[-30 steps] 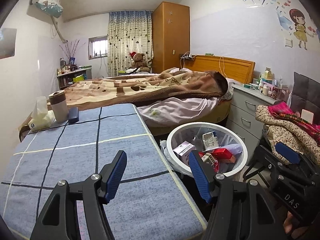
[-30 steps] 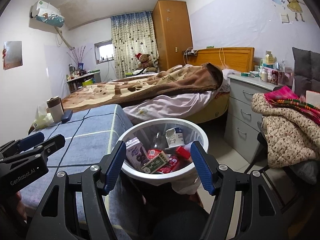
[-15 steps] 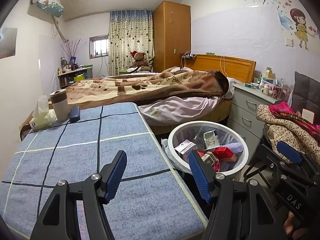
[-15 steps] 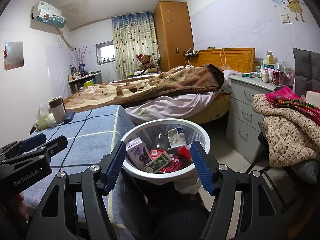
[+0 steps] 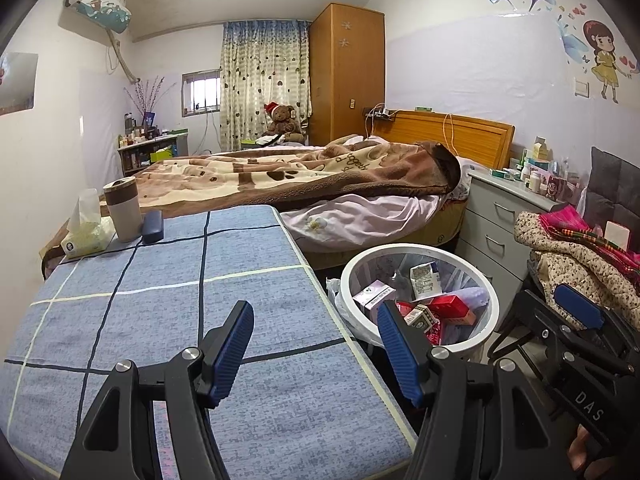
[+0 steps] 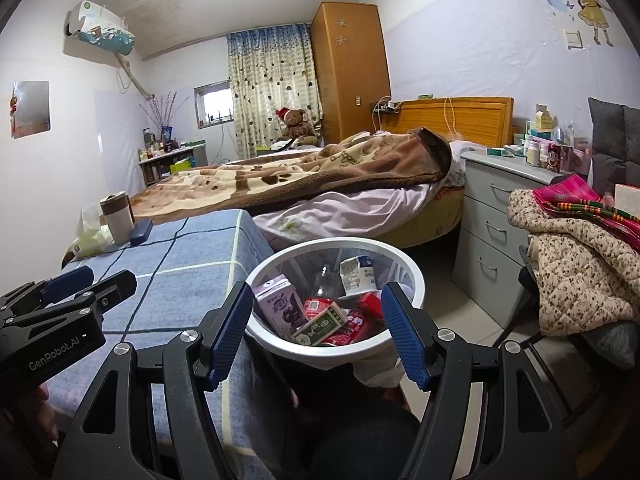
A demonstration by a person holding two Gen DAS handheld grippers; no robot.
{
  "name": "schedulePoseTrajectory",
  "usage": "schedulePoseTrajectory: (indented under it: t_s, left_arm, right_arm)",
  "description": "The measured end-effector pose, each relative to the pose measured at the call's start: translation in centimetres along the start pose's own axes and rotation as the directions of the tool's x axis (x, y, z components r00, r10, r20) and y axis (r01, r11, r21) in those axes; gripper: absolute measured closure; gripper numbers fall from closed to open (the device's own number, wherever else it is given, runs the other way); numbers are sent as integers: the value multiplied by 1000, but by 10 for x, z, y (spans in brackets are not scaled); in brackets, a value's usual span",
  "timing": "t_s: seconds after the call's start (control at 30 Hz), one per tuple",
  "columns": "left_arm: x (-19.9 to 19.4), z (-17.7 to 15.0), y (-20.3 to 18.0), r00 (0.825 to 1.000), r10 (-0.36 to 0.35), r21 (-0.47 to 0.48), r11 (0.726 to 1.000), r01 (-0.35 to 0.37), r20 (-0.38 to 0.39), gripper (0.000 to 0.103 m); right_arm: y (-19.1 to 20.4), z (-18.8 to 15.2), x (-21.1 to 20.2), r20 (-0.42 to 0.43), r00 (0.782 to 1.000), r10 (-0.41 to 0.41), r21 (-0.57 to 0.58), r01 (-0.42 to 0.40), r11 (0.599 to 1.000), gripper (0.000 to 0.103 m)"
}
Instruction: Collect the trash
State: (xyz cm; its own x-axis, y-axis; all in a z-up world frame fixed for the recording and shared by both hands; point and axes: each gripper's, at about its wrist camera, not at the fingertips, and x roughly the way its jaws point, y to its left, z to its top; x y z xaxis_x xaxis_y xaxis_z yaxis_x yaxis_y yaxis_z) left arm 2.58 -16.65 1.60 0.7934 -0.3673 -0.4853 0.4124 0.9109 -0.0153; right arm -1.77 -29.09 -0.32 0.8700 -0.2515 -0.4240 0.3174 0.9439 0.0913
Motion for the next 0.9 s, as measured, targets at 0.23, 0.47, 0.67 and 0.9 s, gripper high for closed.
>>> schedulePoseTrajectory:
  t_s: [0.23,0.47,0.67,0.9]
  left_arm:
    - [-1,0,1,1000,1,-1,1000,-1,0,39]
    - [-4,0,4,1000,1,-4,1000,-1,1,39]
    - [-3,1,5,1000,2,-5,1000,-2,0,39]
    - [-3,1,5,1000,0,-3,1000,0,-1,39]
  right_arm:
    - [1,0,-1,2,1000,2,-2,-2,1000,35]
    - [1,0,0,3,1000,3,-3,-3,1000,35]
    - [2,0,-1,2,1000,3,-4,-3,1000,35]
    - [3,0,-1,2,1000,2,-5,-2,1000,35]
